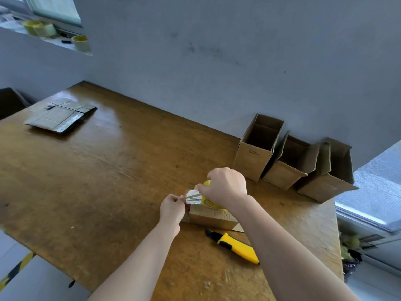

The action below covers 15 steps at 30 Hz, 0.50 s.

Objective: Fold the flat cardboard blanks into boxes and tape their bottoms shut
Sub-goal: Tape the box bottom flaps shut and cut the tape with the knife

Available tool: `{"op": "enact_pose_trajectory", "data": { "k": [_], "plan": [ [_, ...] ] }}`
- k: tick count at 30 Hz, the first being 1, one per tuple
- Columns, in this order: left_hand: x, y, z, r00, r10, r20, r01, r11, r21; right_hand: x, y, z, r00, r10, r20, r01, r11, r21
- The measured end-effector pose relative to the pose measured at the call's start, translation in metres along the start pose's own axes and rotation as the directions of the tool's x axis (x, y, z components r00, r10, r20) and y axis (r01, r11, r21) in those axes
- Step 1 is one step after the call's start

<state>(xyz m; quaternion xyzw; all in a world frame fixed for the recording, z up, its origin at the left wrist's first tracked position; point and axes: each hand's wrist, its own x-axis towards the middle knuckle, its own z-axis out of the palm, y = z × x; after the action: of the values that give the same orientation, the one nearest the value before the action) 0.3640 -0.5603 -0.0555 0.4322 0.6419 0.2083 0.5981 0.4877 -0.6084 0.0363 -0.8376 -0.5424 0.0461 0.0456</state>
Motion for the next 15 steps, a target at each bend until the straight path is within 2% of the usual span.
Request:
{"op": "enact_pose_trajectory", "data": {
  "k": [8, 13, 15],
  "plan": [
    [-0.0011, -0.0022, 0.0043, 0.993, -0.086, 0.083, 0.081, 0.995, 0.061, -0.0008, -0.0021, -0.0016, 1.000, 0.005, 0.009, -0.005, 1.000, 0.011],
    [-0.0025, -0.0008, 0.0056, 0.960, -0.231, 0.160, 0.208, 0.967, 0.146, -0.0009, -0.0027, -0.0030, 1.000, 0.004, 0.026, -0.004, 1.000, 0.019],
    [-0.0017, 0.0012, 0.0037, 0.963, -0.206, 0.173, 0.169, 0.964, 0.206, 0.0000, -0.0024, -0.0029, 1.000, 0.005, 0.025, -0.005, 1.000, 0.020]
  ]
}}
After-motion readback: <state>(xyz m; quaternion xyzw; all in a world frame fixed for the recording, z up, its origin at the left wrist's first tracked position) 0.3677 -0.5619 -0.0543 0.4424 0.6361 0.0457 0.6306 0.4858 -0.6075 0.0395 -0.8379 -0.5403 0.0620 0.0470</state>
